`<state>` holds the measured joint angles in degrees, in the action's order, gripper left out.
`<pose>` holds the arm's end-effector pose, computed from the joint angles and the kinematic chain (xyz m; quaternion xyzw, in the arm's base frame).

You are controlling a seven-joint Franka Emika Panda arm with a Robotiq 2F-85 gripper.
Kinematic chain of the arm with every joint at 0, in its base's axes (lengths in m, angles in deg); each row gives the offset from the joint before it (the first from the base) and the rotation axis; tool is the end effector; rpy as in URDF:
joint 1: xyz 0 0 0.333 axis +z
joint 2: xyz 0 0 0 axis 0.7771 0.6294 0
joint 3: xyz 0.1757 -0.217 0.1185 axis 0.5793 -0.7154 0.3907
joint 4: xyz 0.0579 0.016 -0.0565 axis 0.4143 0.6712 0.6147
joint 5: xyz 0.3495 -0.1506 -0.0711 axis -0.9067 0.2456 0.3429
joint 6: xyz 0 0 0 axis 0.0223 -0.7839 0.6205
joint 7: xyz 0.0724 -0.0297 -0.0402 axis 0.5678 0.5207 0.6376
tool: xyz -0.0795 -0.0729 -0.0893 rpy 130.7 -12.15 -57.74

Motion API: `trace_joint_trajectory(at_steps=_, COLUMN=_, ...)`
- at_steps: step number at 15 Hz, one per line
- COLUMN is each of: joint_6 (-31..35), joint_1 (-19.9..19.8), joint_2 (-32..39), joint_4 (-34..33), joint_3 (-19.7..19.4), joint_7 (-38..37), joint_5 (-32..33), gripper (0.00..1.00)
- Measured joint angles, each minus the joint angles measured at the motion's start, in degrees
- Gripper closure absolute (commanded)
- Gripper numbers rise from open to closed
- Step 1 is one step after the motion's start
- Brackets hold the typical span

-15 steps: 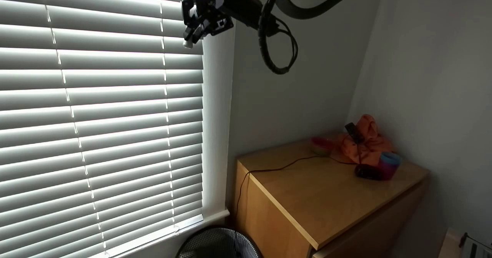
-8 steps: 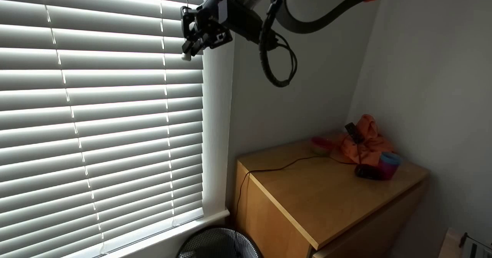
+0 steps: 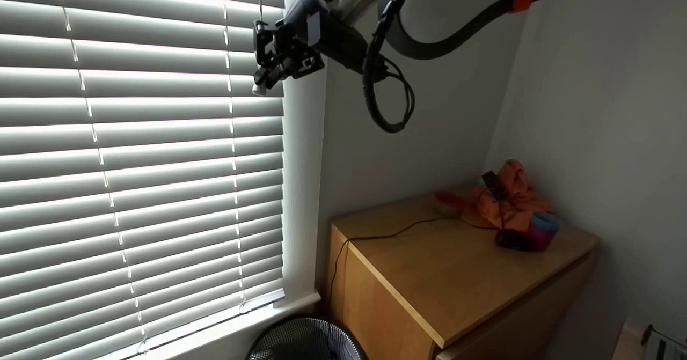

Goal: Pull the white cord on the right side of the stove

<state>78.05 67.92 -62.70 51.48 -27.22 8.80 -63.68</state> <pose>0.5499 0.3445 0.5386 -0.9117 -0.0155 -0.3791 0.1574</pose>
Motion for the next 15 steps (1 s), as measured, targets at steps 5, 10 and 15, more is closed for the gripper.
trace_joint_trajectory(at_steps=5, joint_6=0.76, joint_1=-0.05, joint_2=-0.06, joint_4=-0.1, joint_3=-0.03, joint_7=0.0, joint_5=0.05, gripper=0.95)
trace_joint_trajectory(at_steps=10, joint_6=0.6, joint_1=-0.6, joint_2=2.29, joint_4=-2.24, joint_3=-0.08, joint_7=1.06, joint_5=-0.98, gripper=0.95)
trace_joint_trajectory(at_steps=15, joint_6=1.12, joint_1=-1.38, joint_2=5.7, joint_4=-4.56, joint_3=-0.02, joint_7=2.31, joint_5=-1.54, gripper=0.95)
